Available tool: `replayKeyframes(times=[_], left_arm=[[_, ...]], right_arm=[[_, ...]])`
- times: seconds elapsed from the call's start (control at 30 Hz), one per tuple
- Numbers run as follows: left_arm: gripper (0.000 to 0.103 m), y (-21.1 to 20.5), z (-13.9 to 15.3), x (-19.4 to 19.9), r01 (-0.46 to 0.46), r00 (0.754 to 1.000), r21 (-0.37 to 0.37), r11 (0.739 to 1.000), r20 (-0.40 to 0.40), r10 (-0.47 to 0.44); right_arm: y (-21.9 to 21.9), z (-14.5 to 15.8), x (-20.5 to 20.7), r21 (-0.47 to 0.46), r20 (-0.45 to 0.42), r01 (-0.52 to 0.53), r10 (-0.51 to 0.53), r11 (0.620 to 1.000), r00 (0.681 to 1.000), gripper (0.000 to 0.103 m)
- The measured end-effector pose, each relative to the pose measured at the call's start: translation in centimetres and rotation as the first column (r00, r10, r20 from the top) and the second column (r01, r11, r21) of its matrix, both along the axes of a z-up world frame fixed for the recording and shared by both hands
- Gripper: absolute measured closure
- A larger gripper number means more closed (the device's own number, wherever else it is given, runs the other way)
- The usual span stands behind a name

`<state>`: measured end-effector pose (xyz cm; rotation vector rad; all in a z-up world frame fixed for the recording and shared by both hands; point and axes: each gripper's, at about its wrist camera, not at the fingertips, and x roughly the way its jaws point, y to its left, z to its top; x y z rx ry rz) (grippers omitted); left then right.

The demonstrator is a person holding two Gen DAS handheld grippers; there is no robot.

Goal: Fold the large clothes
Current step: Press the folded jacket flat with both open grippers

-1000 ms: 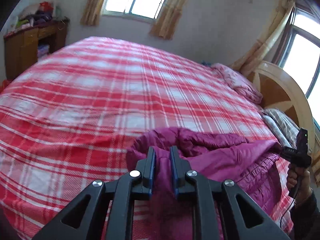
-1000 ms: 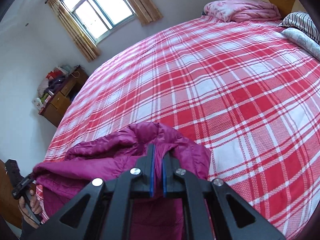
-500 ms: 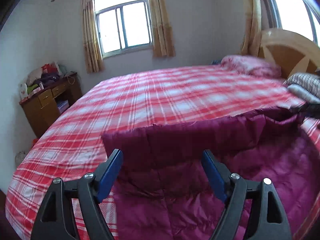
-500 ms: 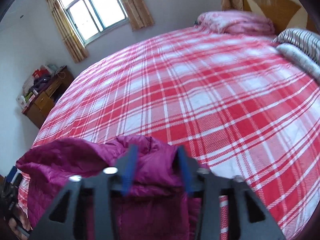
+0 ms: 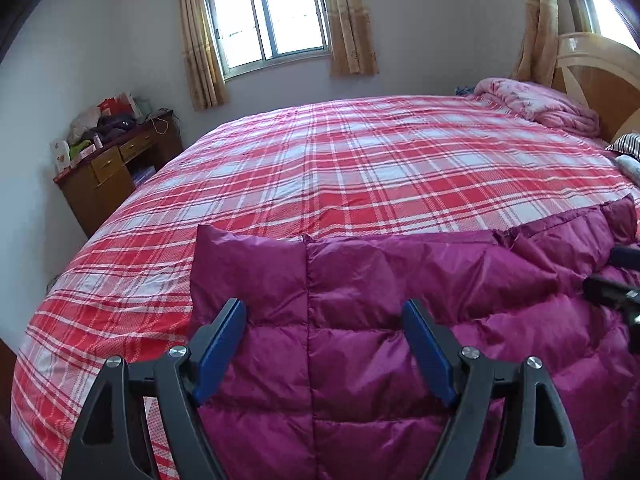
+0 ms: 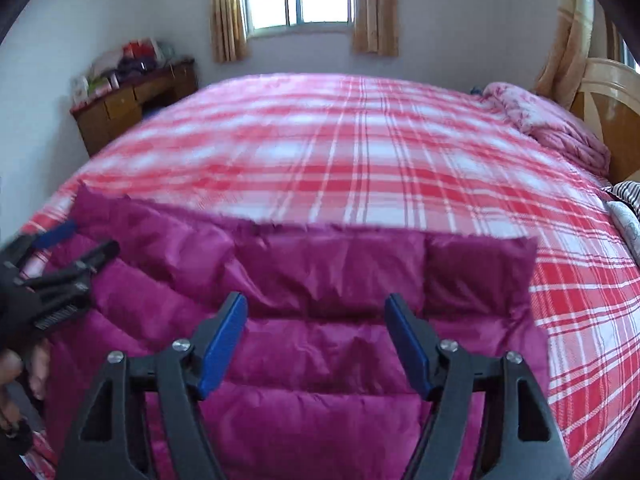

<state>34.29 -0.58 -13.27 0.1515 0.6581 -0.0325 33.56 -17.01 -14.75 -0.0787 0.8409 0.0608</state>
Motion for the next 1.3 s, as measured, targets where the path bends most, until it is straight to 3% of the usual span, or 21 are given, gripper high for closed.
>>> replayKeyframes(times=[0.13,0.6,1.3], left_arm=[[0.022,0.0,-1.3,1.5,-0.022,0.999,-0.011,1.000,-0.040,0.021],[0.017,0.1,-3.1,3.1,-0.054,0.993,-0.040,0.998,-0.109,0.050],[0.011,-0.3,-4.2,3.9,-0.068,0.985,-0.002,0.998,-0.162,0.067]], right_arm=[[-2.4,-1.6,0.3,0.054,-0.030,0.051,-0.049,0.997,0.998,0.029],[-3.2,-2.6,1.2,0.057,-0.029,0.074,-0.073,0.996,0.997,0.029],[-2.6,-3.6,1.9,-0.011,-0.080,0.086,-0.087,0.996,0.993,0.026]])
